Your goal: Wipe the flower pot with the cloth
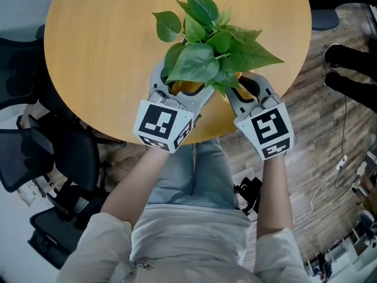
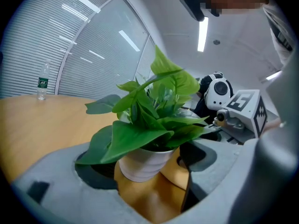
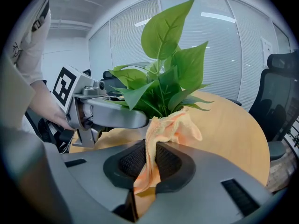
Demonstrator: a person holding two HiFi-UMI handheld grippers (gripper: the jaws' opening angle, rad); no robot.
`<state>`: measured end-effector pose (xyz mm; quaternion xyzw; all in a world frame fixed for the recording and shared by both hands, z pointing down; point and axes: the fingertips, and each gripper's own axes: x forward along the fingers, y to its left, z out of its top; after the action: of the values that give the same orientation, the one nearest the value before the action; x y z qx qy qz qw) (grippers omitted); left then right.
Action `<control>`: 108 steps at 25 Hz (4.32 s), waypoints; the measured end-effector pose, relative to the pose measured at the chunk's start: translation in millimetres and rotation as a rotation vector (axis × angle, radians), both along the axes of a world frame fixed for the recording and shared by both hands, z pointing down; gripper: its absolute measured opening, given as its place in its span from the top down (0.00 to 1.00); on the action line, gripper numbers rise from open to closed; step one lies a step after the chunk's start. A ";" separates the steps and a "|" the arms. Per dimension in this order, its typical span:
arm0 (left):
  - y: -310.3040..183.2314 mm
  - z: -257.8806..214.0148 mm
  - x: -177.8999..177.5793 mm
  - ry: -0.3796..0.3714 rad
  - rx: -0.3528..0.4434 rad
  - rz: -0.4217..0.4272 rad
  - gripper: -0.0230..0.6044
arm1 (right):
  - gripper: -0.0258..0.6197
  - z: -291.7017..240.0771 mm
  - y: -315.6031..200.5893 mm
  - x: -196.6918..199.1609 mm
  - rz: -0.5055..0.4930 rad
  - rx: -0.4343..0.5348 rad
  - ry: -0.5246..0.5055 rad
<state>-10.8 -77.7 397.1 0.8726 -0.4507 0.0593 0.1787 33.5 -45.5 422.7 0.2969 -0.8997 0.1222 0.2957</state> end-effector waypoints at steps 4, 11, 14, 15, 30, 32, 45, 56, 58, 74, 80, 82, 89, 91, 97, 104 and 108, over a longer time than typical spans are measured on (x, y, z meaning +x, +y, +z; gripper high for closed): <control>-0.3 0.0 0.1 0.000 -0.010 -0.038 0.29 | 0.89 0.5 2.8 -2.7 -0.006 -0.003 -0.001; 0.9 -1.1 0.3 0.000 -0.012 -0.086 0.29 | 0.89 0.5 8.2 -6.7 -0.013 -0.007 -0.007; 1.2 -1.7 1.5 -0.002 -0.010 -0.077 0.29 | 0.89 0.0 8.3 -5.1 -0.017 -0.008 -0.008; 1.4 -1.8 1.8 -0.002 -0.009 -0.066 0.29 | 0.89 0.2 8.3 -4.7 -0.019 -0.009 -0.008; 6.7 6.6 -17.1 -0.045 0.083 0.302 0.29 | 0.89 2.2 1.4 3.2 -0.007 -0.026 -0.034; 5.4 1.4 -16.4 -0.047 0.120 0.392 0.29 | 0.89 1.6 1.0 3.6 -0.007 -0.027 -0.035; -6.7 -7.7 -1.8 0.013 0.165 0.634 0.24 | 0.89 2.4 3.7 0.9 -0.019 -0.032 -0.030; -10.4 -6.2 -2.6 0.016 0.156 0.614 0.27 | 0.89 -5.3 -37.0 37.8 0.122 0.032 -0.001; -9.8 -5.5 -3.1 0.015 0.155 0.609 0.27 | 0.89 -5.1 -43.0 34.5 0.123 0.045 0.005; -10.8 -4.4 4.1 -0.017 0.128 0.497 0.27 | 0.89 -5.5 -32.9 15.7 0.034 0.061 0.038; -9.6 -5.0 4.7 -0.033 0.114 0.436 0.27 | 0.89 -6.1 -29.2 14.8 0.036 0.058 0.045; -9.6 -4.9 4.4 -0.038 0.109 0.423 0.27 | 0.89 -5.8 -27.5 13.7 0.032 0.057 0.050; -11.6 -4.7 6.7 -0.041 0.093 0.367 0.27 | 0.89 -5.5 -20.8 12.2 0.017 0.055 0.063; -10.9 -4.5 8.5 -0.040 0.090 0.345 0.27 | 0.89 -5.1 -17.9 12.7 0.019 0.053 0.060; -10.5 -4.3 13.4 -0.055 0.077 0.255 0.27 | 0.89 -3.7 -14.1 14.6 0.030 0.050 0.060; -11.9 -4.5 13.4 -0.049 0.061 0.155 0.27 | 0.89 -1.4 -6.5 8.2 0.003 0.052 0.068; -13.0 -4.2 14.3 -0.056 0.051 0.120 0.27 | 0.89 -0.3 -3.2 5.0 -0.013 0.051 0.073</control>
<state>3.5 -90.7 392.9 0.9004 -0.4035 0.0827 0.1399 38.5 -48.6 422.5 0.3026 -0.8932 0.0861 0.3214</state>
